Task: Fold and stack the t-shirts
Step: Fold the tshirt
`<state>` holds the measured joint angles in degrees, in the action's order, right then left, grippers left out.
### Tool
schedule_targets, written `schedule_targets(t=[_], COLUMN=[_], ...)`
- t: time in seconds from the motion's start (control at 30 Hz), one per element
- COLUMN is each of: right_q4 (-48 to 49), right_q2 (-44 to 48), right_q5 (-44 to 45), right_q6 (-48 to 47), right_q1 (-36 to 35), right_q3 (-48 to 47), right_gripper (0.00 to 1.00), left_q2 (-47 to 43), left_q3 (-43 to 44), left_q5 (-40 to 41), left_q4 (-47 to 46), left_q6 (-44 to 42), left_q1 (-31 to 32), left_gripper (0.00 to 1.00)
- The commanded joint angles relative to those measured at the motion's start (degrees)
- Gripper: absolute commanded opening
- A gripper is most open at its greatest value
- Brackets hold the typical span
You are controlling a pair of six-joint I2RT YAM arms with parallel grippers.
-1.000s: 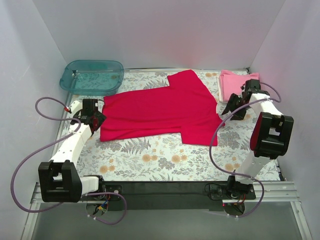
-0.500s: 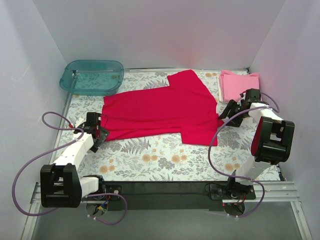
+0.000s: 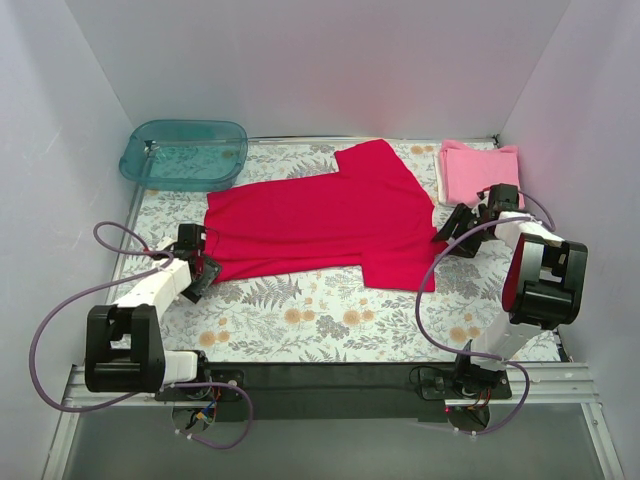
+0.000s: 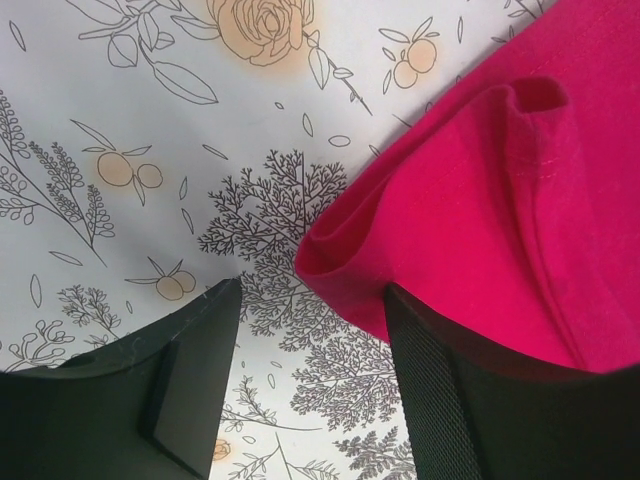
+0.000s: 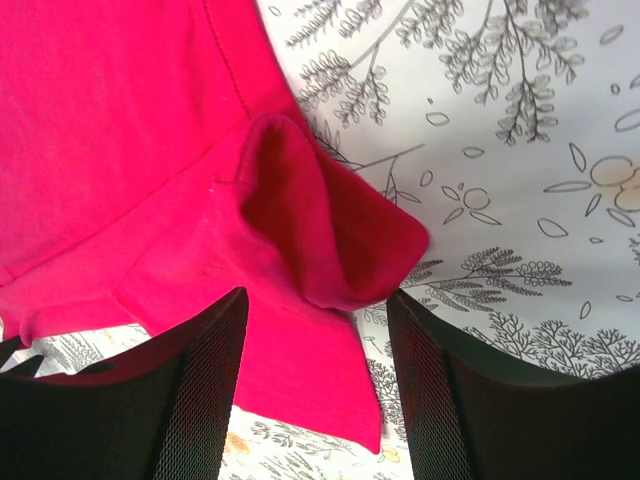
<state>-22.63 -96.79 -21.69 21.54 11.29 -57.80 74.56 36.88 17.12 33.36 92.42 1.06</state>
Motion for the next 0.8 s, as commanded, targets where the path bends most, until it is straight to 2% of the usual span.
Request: schedule_targets(t=[0.0, 0.27, 0.7, 0.77], right_q4=[1.7, 3.7, 6.9, 6.9], right_q2=[1.8, 1.6, -1.0, -1.3], right_q5=[-0.5, -0.5, -2.1, -1.3], right_q6=[0.9, 2.0, 3.6, 3.5], right_q1=[0.6, 3.4, 3.7, 3.7], right_q3=[1.5, 2.9, 4.0, 4.2], right_gripper=[0.54, 0.53, 0.5, 0.44], left_q2=[0.7, 1.9, 4.1, 4.5], left_q3=[1.3, 1.3, 3.0, 3.2], left_q5=[2.1, 3.8, 4.1, 4.2], left_q4=[-1.5, -1.5, -2.1, -2.2], left_q6=[0.5, 0.7, 0.3, 0.4], left_q1=[-0.4, -0.4, -0.4, -0.4], left_gripper=[0.54, 0.45, 0.44, 0.43])
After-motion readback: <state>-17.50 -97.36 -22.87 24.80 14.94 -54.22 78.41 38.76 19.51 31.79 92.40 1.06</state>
